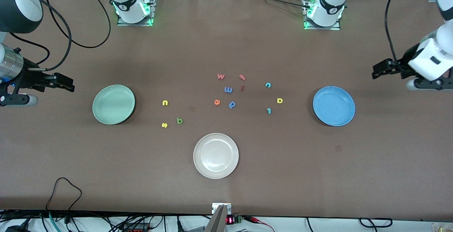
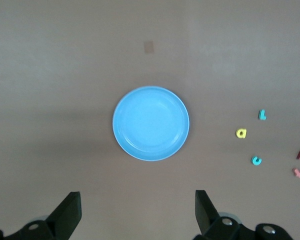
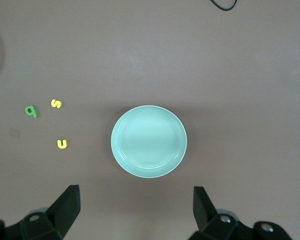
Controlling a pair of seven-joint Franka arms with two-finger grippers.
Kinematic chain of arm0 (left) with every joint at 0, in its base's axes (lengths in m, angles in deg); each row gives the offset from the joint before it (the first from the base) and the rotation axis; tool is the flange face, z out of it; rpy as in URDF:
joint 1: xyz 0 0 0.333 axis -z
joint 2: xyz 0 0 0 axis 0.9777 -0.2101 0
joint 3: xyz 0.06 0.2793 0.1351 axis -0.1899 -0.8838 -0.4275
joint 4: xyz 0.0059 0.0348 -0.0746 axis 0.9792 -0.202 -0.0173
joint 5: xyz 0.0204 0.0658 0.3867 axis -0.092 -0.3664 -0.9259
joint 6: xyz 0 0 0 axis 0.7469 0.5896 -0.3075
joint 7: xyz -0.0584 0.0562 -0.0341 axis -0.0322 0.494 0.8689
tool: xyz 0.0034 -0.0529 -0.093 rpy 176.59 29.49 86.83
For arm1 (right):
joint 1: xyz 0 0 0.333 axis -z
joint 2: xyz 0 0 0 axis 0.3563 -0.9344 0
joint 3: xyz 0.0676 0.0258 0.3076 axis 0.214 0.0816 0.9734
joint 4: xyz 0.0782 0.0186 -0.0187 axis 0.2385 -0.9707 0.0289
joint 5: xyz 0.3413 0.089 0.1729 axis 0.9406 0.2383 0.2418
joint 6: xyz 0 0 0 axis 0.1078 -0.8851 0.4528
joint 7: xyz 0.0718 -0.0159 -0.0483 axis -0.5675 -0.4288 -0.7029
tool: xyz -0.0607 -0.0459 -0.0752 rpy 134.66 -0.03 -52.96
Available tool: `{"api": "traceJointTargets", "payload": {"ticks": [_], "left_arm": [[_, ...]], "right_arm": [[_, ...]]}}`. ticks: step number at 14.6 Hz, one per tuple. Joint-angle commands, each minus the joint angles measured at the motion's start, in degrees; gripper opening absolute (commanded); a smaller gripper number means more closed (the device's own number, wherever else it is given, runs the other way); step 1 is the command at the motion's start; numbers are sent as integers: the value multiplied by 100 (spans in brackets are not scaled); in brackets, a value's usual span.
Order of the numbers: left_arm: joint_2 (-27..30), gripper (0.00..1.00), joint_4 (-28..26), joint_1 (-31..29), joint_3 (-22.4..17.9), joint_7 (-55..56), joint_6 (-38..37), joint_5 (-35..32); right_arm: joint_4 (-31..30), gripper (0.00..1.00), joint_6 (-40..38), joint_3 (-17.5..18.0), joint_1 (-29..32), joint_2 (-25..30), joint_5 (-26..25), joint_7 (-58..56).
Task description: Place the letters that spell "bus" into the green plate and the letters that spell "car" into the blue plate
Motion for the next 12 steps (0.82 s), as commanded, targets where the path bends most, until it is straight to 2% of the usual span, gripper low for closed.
{"api": "traceJointTargets", "payload": {"ticks": [1, 4, 8, 10, 12], "left_arm": [[-935, 100, 183, 82, 465, 6, 218, 17], [-1648, 100, 228, 327, 713, 15, 789, 17], [-2264, 97, 236, 767, 713, 155, 1483, 25], [-2537, 91, 236, 1056, 704, 628, 1870, 25], [-2818, 86, 236, 1399, 704, 1155, 2239, 17]], "right_arm": [[13, 100, 22, 23, 9, 13, 19, -45], [13, 100, 40, 93, -131, -39, 46, -36], [-31, 100, 232, 93, -615, -705, 54, 25], [-171, 100, 670, 93, -860, -988, 63, 104], [-583, 100, 1355, 93, -1054, -1094, 55, 340]]}}
